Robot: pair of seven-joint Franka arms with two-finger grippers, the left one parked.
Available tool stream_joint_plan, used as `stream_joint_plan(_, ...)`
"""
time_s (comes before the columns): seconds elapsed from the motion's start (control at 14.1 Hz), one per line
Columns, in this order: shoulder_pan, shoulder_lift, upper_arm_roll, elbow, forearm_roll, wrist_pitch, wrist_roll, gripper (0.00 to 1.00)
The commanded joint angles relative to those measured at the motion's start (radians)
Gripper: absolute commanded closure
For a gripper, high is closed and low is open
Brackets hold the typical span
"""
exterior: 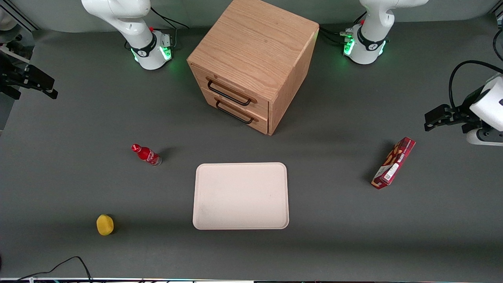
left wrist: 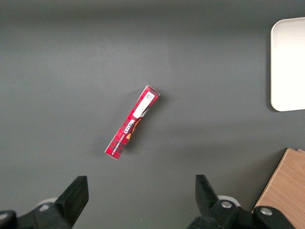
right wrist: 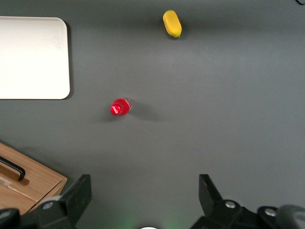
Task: Open upper drawer
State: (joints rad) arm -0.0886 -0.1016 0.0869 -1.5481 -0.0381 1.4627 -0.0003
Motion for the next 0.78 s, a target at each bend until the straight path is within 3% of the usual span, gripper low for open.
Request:
stream_joint_plan(0.0, 0.007, 0.008, 0.004, 0.028, -0.011, -0.035, 0.029, 0.00)
stream_joint_plan(0.21, 0.006, 0.010, 0.005, 0.031, -0.003, -0.041, 0.016, 0.00)
stream_joint_plan(0.36, -0.003, 0.013, 0.002, 0.037, 0.056, -0.050, 0.014, 0.00)
stream_joint_plan(0.5, -0.003, 0.011, 0.002, 0.036, 0.063, -0.071, 0.011, 0.00)
stream_joint_plan(0.71, 0.001, 0.019, 0.005, 0.025, 0.058, -0.081, -0.146, 0.00)
